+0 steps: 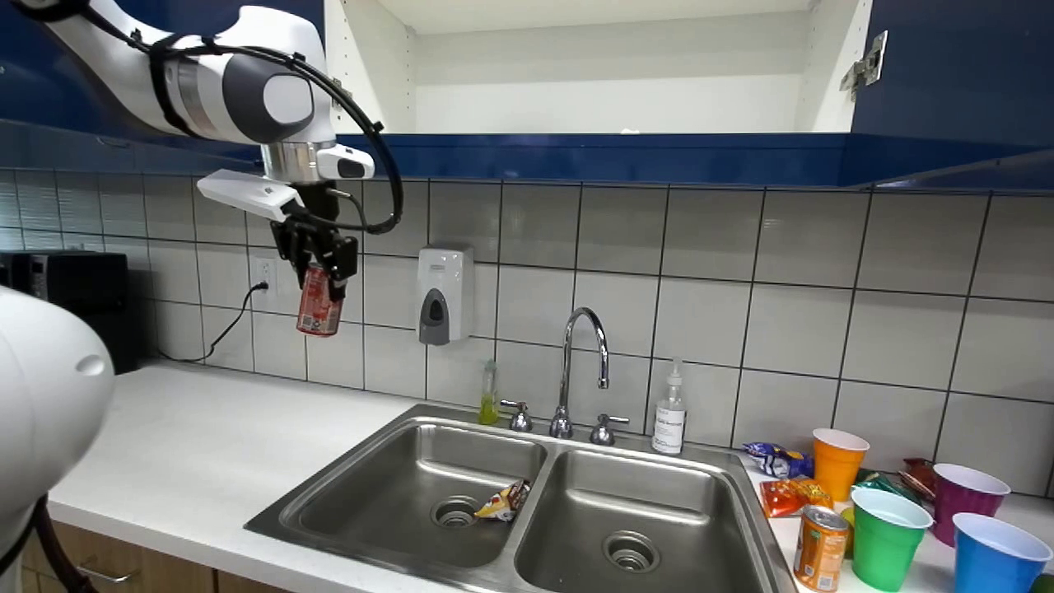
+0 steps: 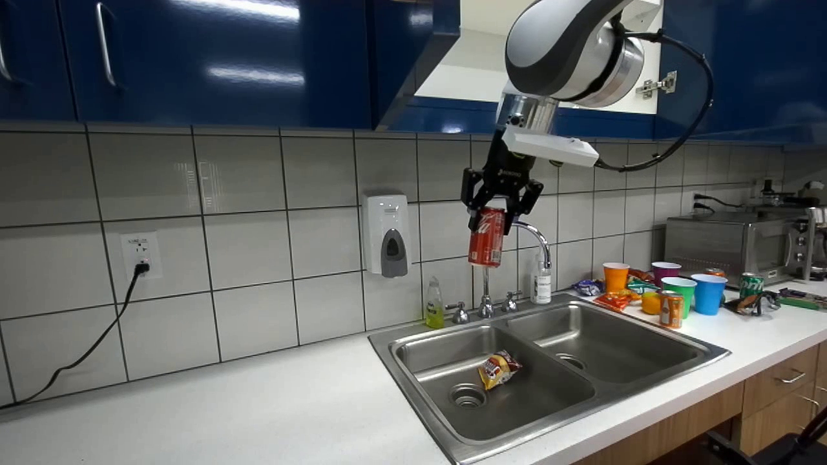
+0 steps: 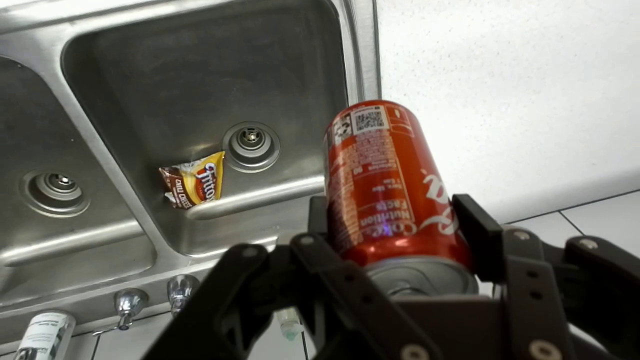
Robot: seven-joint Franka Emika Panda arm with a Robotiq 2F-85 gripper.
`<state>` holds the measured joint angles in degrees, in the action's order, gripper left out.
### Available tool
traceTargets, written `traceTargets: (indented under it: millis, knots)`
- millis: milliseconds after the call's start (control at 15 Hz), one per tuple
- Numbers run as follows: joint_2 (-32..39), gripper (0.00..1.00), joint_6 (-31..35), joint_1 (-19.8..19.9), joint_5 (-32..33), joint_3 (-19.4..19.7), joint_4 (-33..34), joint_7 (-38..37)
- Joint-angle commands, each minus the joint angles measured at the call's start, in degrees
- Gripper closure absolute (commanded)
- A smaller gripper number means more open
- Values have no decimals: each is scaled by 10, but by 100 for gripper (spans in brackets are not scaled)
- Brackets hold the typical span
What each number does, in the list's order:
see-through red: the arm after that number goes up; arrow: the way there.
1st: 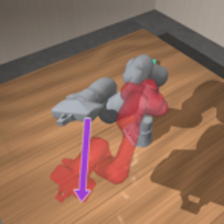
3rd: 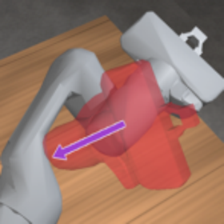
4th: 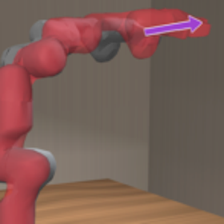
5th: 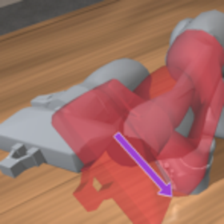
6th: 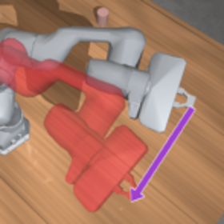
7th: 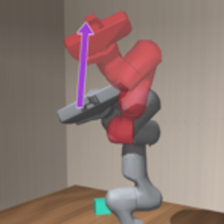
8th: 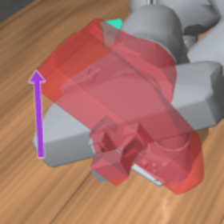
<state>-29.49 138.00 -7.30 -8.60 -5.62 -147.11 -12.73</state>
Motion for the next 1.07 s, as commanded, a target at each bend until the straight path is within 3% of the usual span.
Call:
traceTargets:
  millis: [0, 1000]
  knots:
    - [-22, 62, -41, 17, 13, -14, 27, -18]
    - [-48, 62, -114, 23, 13, -20, 130, -25]
